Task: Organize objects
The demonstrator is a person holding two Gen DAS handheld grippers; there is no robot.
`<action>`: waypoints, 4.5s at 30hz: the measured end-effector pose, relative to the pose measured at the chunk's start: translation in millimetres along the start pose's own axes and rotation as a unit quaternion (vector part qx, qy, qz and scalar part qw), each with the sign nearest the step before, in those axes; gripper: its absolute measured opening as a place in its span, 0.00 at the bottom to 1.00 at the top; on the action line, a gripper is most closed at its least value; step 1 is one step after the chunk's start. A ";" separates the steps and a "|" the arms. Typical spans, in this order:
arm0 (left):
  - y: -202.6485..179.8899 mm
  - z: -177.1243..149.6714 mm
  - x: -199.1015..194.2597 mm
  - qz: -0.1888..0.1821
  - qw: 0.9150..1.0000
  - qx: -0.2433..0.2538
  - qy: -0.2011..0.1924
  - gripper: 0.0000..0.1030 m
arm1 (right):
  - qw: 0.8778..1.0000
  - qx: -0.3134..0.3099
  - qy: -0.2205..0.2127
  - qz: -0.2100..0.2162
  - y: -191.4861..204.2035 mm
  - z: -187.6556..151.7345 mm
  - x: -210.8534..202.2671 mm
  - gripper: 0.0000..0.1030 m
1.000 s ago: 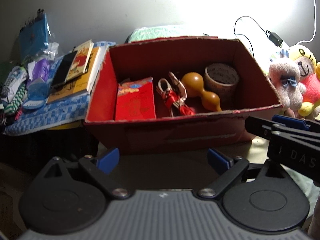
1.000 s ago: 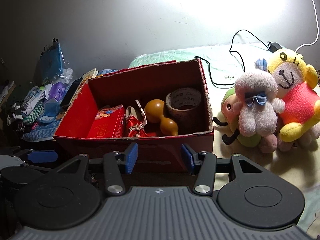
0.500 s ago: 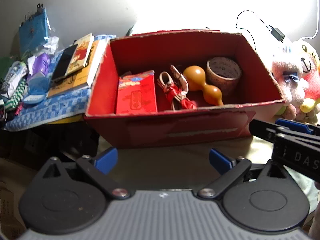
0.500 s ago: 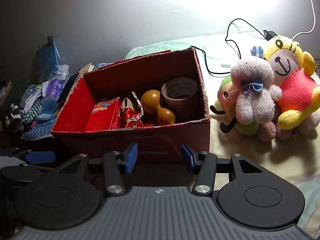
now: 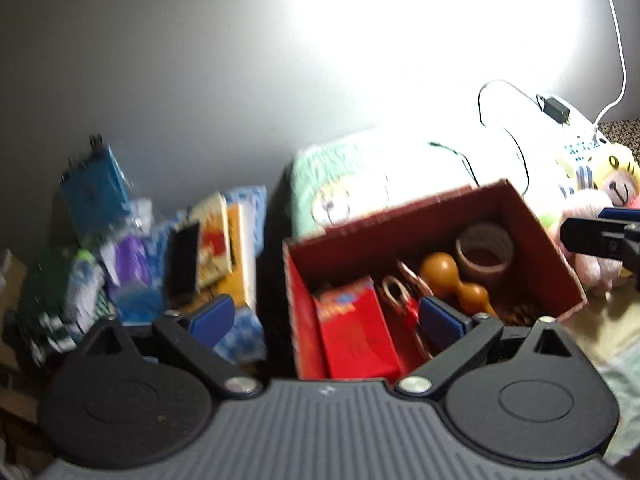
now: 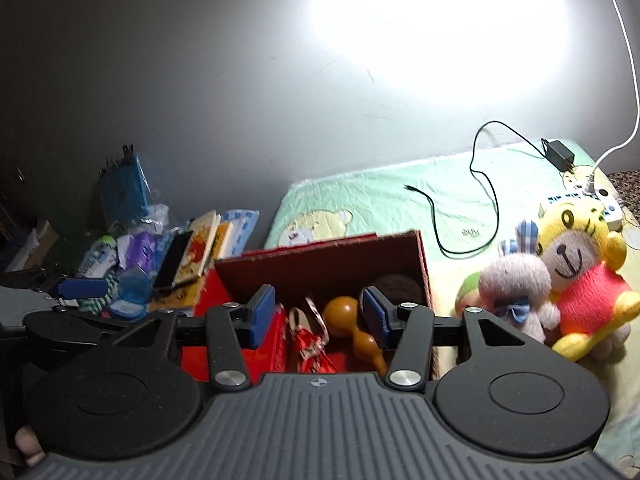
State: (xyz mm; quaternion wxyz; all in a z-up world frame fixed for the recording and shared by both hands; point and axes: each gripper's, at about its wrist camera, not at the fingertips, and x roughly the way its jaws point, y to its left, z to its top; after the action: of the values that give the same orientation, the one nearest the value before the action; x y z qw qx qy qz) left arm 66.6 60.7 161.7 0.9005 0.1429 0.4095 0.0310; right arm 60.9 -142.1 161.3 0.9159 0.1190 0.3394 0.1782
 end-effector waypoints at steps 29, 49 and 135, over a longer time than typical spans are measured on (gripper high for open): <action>-31.1 -35.0 92.6 -0.037 0.996 -0.059 0.049 0.98 | 0.996 0.007 0.038 -0.085 -18.3 -17.5 65.0 0.58; -34.7 -44.9 138.8 -0.063 0.992 -0.077 0.083 0.98 | 0.994 0.011 0.085 -0.071 -24.9 -39.3 108.3 0.58; -36.0 -59.4 158.5 -0.052 0.990 -0.088 0.095 0.99 | 0.993 0.016 0.070 -0.096 -32.0 -55.3 123.8 0.52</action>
State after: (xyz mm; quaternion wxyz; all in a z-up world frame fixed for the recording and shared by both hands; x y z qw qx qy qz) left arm 125.1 67.4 -1.0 0.8671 0.0380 0.4956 0.0341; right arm 119.4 -115.5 37.7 0.9008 0.0880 0.4152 0.0917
